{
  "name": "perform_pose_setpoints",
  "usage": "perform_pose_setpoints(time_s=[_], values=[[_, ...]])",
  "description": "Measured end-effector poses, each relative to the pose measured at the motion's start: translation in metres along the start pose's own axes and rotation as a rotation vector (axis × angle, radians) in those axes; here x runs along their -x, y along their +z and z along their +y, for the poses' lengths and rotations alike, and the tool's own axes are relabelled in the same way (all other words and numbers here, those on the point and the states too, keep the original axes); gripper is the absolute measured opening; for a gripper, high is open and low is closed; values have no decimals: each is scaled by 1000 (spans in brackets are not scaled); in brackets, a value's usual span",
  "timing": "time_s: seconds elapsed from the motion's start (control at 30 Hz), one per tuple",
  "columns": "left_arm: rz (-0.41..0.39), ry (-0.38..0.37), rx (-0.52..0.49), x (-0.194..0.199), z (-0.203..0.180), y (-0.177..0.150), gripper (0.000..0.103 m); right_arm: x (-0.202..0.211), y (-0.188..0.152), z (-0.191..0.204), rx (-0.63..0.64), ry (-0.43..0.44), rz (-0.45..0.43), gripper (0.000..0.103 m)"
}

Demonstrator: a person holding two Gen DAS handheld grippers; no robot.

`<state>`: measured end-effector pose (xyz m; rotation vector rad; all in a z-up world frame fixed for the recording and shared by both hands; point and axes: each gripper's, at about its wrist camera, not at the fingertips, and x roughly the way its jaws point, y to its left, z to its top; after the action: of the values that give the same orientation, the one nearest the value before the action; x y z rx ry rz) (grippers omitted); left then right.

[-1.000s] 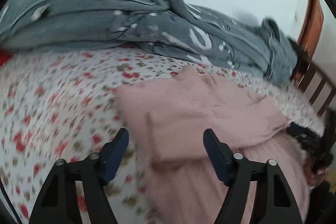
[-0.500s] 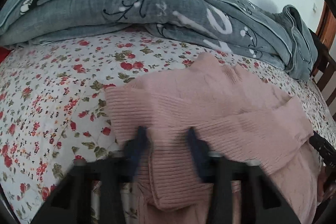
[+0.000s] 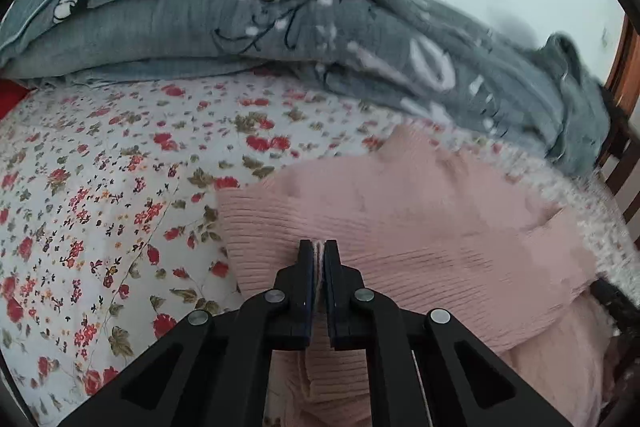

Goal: Fold small clothes

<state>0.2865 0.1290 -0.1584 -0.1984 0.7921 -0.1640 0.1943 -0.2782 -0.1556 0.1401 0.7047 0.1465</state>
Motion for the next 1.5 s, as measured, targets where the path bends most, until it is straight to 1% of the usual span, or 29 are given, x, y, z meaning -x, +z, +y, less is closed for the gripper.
perform_pose_setpoints(time_s=[0.03,0.1,0.23,0.27,0.33,0.37,0.43,0.5,0.57,0.67,0.7,0.8,0.83,0.9,0.97,1.0,1.03,1.07,1.1,1.13,1.17,1.27,1.3,1.33,1.37,1.4,1.43,1.47,1.5], values=[[-9,-37,11,5,1,2,6,0,0,0,0,0,1,65],[-3,-59,-3,7,-1,3,6,-1,0,0,-1,1,4,65],[65,60,-97,-10,-13,0,9,-1,1,-1,-7,5,4,65],[69,63,-96,-11,-13,-2,10,-1,1,-2,-9,6,4,65],[35,59,-87,-7,-12,-5,9,-1,1,-1,-10,6,2,65],[18,44,-92,-3,-14,-5,7,-1,1,-1,-9,5,1,65],[-66,-10,-96,15,-16,-3,6,-1,0,0,-9,4,1,65],[-127,-22,-93,29,-17,3,6,-1,0,-1,-10,5,1,65],[-143,-22,-77,31,-15,11,6,-1,0,-1,-9,5,0,65],[-100,32,-70,17,-11,12,6,-1,0,-1,-10,3,0,65],[-84,56,-76,10,-10,8,6,-1,0,-1,-10,3,-1,65],[-31,98,-77,-6,-9,-3,6,0,0,-2,-15,3,-1,65],[-25,108,-78,-6,-9,-5,9,0,0,-2,-16,3,-1,65],[-47,109,-78,3,-10,-4,12,0,0,-2,-16,1,-1,65],[-89,115,-71,18,-11,-3,27,1,0,-2,-14,1,-3,65],[-106,104,-71,25,-13,-3,29,2,0,-2,-13,1,-7,65],[-122,78,-76,34,-16,-4,34,4,0,-2,-13,2,-12,65],[-126,63,-85,36,-19,-3,43,7,1,-2,-12,18,-18,65],[-134,46,-105,43,-24,-4,47,9,2,-3,-8,31,-23,65],[-143,41,-120,45,-29,-6,55,13,5,-1,-1,28,-30,65],[-146,43,-140,45,-33,-9,58,16,11,3,15,7,-44,65],[-105,76,-185,25,-40,-22,58,20,27,18,79,-68,-83,65],[-85,94,-191,17,-40,-27,58,15,31,21,95,-87,-73,65],[-45,140,-206,6,-41,-34,58,7,33,23,93,-99,-49,65],[-34,149,-210,4,-42,-34,58,1,32,21,84,-99,-30,65],[-64,159,-217,9,-45,-34,59,-6,29,20,82,-101,-16,65],[-85,171,-233,12,-48,-36,63,-13,24,20,87,-122,-8,63],[-86,181,-242,12,-49,-38,65,-22,19,19,91,-150,12,53],[-82,194,-251,10,-51,-38,65,-29,17,19,93,-150,47,48]])
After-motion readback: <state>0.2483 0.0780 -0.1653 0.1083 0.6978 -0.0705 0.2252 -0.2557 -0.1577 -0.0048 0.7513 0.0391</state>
